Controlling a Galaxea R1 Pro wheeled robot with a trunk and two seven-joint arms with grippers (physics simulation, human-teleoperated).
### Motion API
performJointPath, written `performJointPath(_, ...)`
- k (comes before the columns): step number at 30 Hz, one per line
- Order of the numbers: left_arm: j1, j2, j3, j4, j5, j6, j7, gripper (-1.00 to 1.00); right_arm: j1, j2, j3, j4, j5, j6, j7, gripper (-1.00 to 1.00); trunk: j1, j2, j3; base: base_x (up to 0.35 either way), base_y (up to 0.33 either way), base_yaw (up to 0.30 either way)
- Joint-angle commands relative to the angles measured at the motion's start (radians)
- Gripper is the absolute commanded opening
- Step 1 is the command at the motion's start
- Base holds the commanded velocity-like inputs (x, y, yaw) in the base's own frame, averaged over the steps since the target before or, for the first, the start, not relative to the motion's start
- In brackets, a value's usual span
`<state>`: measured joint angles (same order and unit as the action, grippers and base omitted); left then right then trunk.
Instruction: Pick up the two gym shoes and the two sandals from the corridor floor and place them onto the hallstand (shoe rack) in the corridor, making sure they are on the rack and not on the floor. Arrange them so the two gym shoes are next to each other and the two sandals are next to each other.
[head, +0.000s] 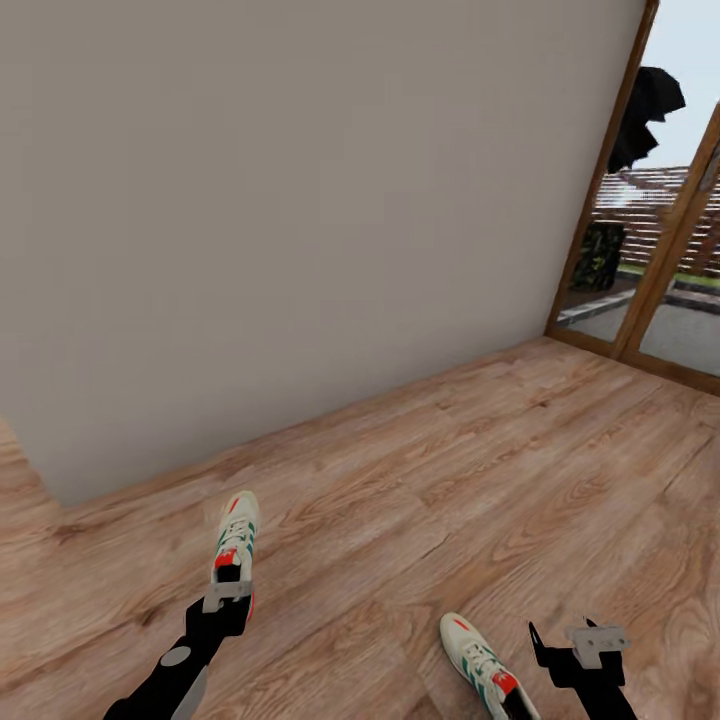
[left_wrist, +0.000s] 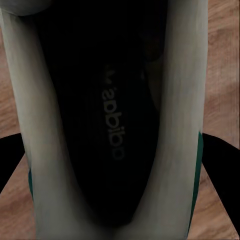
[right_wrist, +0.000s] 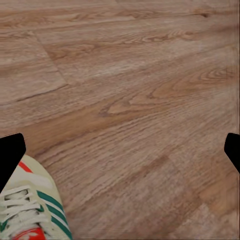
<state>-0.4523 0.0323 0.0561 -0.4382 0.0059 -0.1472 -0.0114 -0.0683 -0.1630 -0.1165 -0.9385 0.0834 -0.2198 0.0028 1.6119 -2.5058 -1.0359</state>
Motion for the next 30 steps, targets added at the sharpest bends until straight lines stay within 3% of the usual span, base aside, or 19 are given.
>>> performJointPath(1,0.0,0.0,0.002,0.0,0.0,-0.003,-0.001,-1.0,-0.001,0.0,-0.002,0.001,0.009,-0.003,0.0,1.0,0.0,0.0,0.0,0.0,0.0,-0.27)
performJointPath(26,0.0,0.001,0.004,0.001,0.0,-0.003,-0.001,-1.0,-0.001,0.001,-0.002,0.001,0.009,-0.003,-0.001,1.0,0.0,0.0,0.005,0.0,0.0,-0.246)
performJointPath(30,0.0,0.002,0.004,0.0,0.0,-0.003,-0.002,-1.0,-0.001,0.024,-0.001,0.0,0.01,-0.002,0.0,1.0,0.0,0.0,0.005,0.0,0.0,-0.018)
